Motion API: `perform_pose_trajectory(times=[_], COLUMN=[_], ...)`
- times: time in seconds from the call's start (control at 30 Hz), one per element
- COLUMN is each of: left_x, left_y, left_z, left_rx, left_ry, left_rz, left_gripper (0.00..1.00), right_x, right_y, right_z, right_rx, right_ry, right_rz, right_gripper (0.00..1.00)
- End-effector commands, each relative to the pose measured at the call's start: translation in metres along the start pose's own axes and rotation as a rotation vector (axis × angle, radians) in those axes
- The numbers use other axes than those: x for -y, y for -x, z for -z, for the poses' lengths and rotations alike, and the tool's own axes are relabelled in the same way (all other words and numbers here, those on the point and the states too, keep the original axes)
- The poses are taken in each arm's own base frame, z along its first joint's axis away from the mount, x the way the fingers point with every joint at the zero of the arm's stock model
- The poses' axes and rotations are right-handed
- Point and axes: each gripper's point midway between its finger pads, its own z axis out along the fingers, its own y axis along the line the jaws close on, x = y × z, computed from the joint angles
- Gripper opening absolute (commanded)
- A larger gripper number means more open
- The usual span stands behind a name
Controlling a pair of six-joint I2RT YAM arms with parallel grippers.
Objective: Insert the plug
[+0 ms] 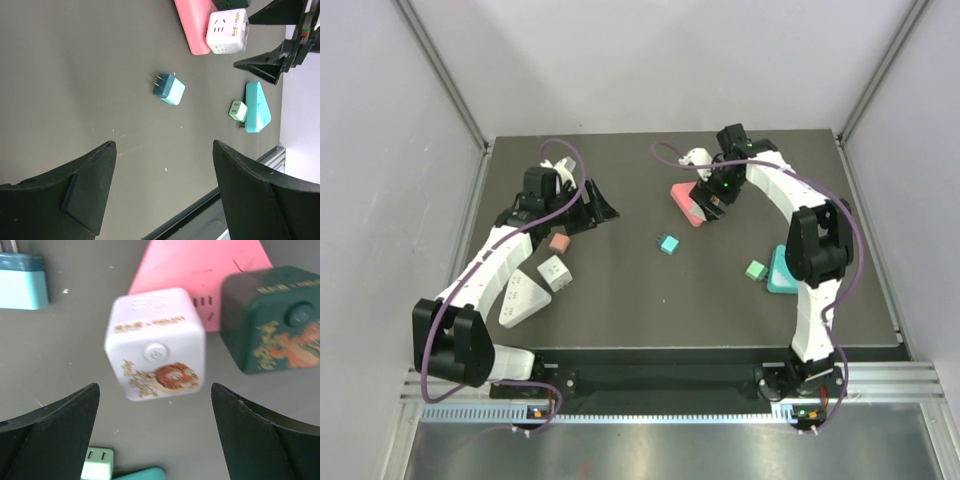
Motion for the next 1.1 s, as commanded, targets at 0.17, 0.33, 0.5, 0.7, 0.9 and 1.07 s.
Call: perform_pose_trajectory(times=[0.17, 0.33, 0.5, 0.7, 0.9, 1.07], left_x=[0.009, 0.008, 0.006, 0.006, 0.006, 0.005], left_y=[0.012, 0.012, 0.011, 0.01, 0.009, 0.008], left_z=[0.005, 0.005, 0.003, 0.002, 0.001, 0.0], left_rx=[0.051, 0.049, 0.042, 0.035, 0.034, 0.03], left_ry=[-0.041, -0.046, -0.038, -0.041, -0.044, -0.041], left_rz=[-0.018, -0.015, -0.013, -0.01, -0.008, -0.006], left_gripper=[0.82, 0.82, 0.82, 0.81, 0.81, 0.81], right_x=[-0.002, -0.004, -0.006, -0.002, 0.002, -0.013], right_y=[0.039, 0.038, 0.039, 0.038, 0.033, 0.034], right_z=[0.016, 0.011, 0.005, -0.004, -0.013, -0.03], right_rx=[0.179, 0.184, 0.199, 0.164, 0.022, -0.052], right_ry=[0.027, 0.041, 0.061, 0.046, -0.017, -0.001], right_rz=[0.111, 0.119, 0.132, 0.109, 0.042, 0.042], right_gripper=[0.89, 0.85, 0.63, 0.0, 0.0, 0.0])
